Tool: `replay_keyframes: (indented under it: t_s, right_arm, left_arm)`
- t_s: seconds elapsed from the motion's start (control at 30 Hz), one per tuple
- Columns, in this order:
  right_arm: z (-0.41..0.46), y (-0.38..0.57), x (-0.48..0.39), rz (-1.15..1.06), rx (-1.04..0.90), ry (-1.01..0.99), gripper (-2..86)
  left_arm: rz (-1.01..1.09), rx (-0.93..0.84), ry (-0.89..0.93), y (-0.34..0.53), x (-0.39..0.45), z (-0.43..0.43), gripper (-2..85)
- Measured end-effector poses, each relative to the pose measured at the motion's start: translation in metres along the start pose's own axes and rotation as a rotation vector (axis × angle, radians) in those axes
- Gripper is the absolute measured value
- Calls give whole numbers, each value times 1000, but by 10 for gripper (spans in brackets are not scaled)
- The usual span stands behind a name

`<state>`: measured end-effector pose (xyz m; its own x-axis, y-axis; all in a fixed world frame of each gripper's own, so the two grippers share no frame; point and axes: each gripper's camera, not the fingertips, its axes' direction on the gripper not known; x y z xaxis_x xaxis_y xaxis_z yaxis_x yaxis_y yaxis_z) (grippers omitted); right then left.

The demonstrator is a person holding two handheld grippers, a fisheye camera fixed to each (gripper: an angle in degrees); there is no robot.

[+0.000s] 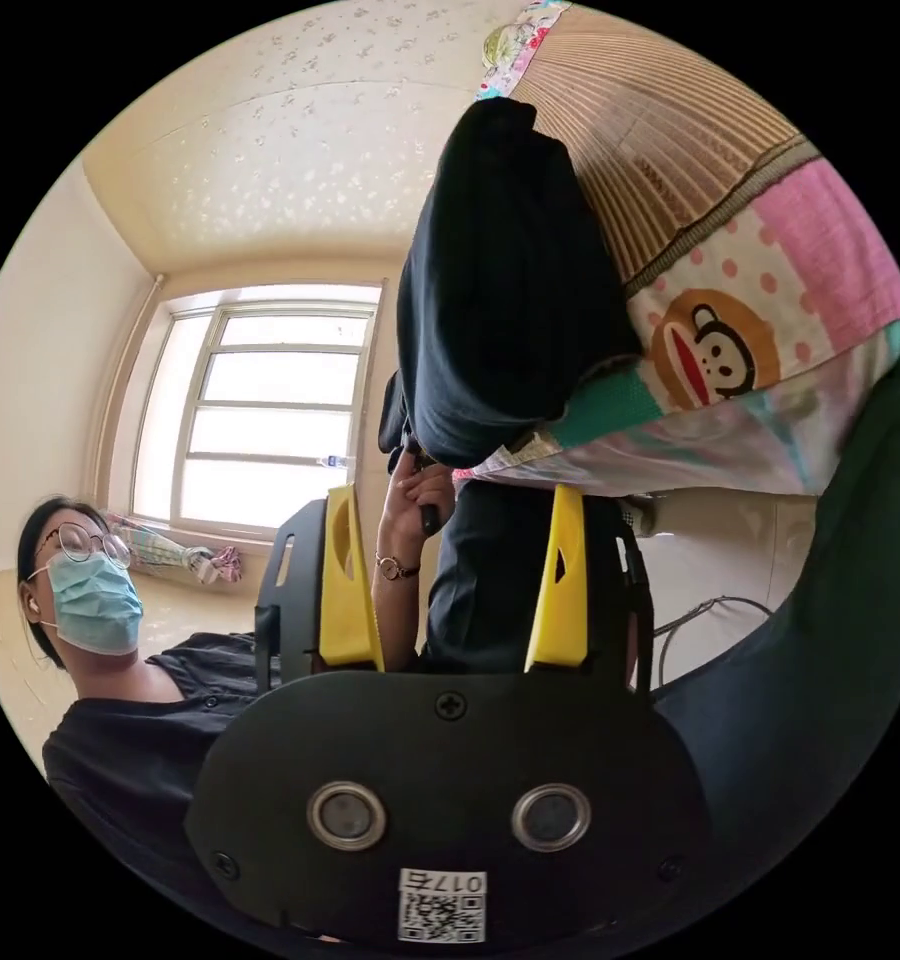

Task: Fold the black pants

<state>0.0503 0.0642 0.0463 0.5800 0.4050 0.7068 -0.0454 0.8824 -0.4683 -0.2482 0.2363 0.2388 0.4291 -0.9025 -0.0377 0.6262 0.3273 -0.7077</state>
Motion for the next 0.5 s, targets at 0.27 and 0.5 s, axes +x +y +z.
replay_keyframes:
  t_s: [0.27, 0.5]
  right_arm:
    - [-3, -20, 29, 68, 64, -134, 280]
    - [-28, -29, 40, 106, 143, -227, 306]
  left_arm:
    - [-45, 9, 32, 13, -10, -28, 55]
    - [-55, -36, 37, 27, -10, -29, 52]
